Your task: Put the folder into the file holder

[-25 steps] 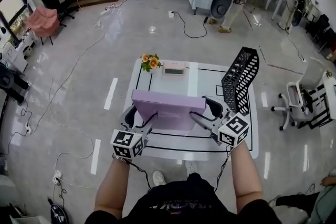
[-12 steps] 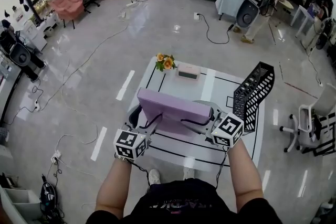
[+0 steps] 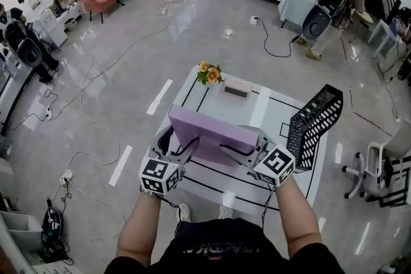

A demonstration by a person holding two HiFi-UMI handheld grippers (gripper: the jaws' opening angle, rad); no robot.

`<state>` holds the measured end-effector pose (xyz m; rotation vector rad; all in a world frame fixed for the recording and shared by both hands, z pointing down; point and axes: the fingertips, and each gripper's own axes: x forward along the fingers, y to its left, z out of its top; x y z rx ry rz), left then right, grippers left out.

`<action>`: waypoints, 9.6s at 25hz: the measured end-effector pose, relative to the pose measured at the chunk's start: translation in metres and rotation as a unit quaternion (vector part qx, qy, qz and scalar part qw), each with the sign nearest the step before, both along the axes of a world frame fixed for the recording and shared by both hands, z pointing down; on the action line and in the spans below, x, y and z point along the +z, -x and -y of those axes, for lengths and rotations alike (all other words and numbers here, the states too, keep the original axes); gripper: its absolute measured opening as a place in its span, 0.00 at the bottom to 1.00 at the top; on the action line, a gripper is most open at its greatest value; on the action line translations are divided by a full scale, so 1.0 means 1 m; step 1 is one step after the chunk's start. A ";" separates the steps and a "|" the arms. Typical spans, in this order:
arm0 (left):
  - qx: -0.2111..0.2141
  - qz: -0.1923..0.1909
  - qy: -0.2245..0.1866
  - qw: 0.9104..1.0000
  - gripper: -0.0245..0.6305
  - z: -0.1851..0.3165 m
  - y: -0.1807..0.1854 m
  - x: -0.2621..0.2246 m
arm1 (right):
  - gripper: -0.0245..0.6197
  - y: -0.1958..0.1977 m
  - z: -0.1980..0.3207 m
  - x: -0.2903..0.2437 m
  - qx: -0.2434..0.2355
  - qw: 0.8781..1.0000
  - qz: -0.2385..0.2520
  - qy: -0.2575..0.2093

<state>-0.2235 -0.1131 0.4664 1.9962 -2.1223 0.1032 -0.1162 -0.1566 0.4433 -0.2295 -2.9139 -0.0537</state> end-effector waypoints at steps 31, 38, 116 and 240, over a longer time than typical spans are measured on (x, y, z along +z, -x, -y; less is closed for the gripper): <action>0.141 -0.008 -0.017 0.990 0.04 0.001 -0.038 -0.031 | 0.32 -0.090 0.038 -0.039 0.380 0.924 0.049 0.014; 0.223 -0.021 -0.028 0.974 0.04 0.006 -0.066 -0.040 | 0.31 -0.122 0.024 -0.057 0.463 0.884 0.063 0.014; 0.399 -0.029 -0.031 0.916 0.04 0.114 -0.252 -0.047 | 0.31 -0.314 0.170 -0.125 0.723 0.679 0.103 -0.067; 0.169 -0.021 -0.042 0.985 0.04 -0.118 -0.262 -0.062 | 0.04 -0.245 -0.123 -0.049 0.388 0.919 0.073 -0.005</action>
